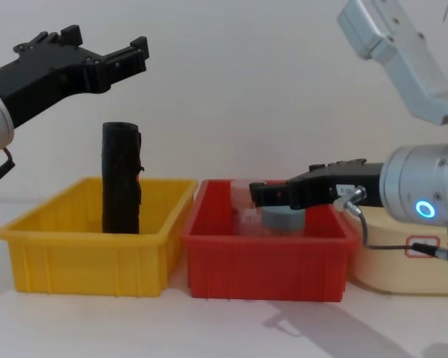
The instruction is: Pick up the garbage bag with the one hand and transfer it to the other hand.
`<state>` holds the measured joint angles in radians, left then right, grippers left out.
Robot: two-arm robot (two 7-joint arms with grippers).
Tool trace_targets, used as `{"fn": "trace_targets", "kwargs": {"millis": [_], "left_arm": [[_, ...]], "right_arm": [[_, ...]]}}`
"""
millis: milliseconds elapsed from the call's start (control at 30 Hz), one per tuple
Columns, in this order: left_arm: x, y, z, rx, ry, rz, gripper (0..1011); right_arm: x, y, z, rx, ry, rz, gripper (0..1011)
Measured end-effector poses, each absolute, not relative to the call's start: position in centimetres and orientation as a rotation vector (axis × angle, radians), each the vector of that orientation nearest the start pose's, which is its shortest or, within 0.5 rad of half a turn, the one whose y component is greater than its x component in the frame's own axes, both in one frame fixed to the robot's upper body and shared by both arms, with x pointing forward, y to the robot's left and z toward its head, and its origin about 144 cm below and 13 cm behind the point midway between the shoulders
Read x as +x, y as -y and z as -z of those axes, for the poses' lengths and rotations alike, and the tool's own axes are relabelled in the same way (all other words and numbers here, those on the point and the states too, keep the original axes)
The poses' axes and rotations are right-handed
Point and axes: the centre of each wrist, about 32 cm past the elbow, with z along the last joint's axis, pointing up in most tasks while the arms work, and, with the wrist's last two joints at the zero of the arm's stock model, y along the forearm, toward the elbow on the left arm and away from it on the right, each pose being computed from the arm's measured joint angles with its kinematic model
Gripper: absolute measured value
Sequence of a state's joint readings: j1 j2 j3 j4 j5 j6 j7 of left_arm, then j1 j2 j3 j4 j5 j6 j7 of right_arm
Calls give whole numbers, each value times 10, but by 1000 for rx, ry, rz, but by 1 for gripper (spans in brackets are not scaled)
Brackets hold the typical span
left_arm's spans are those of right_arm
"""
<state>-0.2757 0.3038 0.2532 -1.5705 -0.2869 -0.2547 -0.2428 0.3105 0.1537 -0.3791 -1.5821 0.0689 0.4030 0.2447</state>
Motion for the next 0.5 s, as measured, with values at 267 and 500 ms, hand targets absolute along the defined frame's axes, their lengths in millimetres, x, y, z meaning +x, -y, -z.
{"fn": "trace_targets", "kwargs": {"millis": [267,500], "left_arm": [[521,-238,-1232,-277,387,-1061,1000],[520,-238,-1232,-277,387,-1061,1000]], "right_arm": [[521,148,-1231,-259,19,993,1000],[525,146,-1228,-262,5,1003,1000]]}}
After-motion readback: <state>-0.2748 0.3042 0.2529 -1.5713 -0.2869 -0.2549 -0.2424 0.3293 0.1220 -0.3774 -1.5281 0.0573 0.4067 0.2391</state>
